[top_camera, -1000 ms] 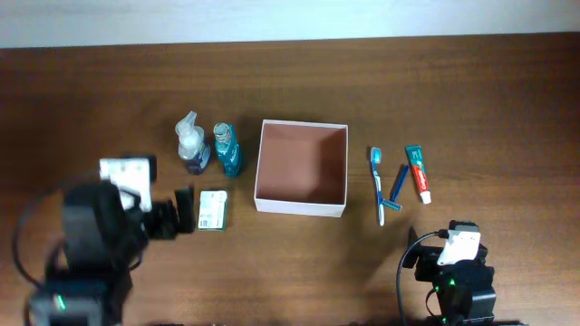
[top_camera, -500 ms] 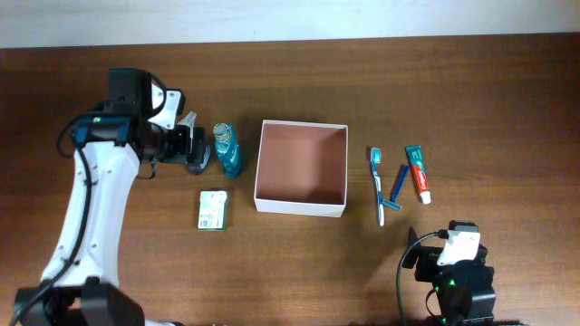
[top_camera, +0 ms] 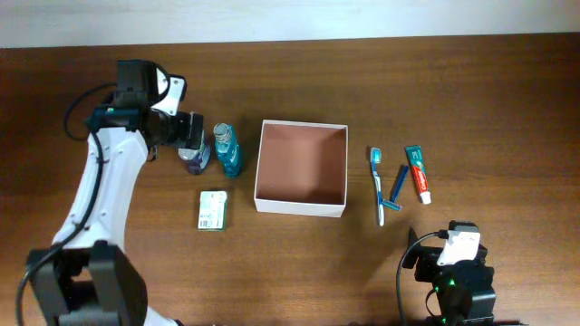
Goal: Pack container
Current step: 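Reach the left gripper to the clear blue spray bottle and grasp it, then lift the spray bottle with the left gripper and place it in the box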
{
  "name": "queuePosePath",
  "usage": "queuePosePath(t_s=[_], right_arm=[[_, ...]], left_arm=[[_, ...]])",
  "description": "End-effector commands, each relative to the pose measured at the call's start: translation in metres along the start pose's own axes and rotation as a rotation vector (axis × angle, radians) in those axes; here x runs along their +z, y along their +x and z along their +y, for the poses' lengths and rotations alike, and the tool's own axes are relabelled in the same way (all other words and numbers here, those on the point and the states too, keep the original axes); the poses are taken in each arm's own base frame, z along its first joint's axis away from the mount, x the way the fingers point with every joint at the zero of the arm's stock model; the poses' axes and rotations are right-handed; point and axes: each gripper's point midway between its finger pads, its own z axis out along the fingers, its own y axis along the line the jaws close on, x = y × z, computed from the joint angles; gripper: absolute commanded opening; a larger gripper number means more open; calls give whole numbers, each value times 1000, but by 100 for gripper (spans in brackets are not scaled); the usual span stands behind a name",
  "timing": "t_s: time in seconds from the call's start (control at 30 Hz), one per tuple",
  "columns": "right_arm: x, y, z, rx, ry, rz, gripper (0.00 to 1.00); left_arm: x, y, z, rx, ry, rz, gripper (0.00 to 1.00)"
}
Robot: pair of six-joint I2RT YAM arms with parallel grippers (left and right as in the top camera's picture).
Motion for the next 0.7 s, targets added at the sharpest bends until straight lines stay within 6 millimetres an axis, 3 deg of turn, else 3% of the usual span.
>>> queuePosePath(t_s=[0.0,0.1,0.37,0.53,0.67], right_arm=[[1,1,-2,12,8,-1,99],[1,1,-2,12,8,-1,99],[1,1,-2,12,8,-1,99],[1,1,-2,12,8,-1,99],[1,1,-2,12,8,-1,99]], left_arm=[[12,-2,-1,21,15,9,94],[20,0,-2,23,20,22,89],[38,7,-9,21,59,58,89],[38,7,-12,20,78,59,74],[38,8,-12,19,79,62,49]])
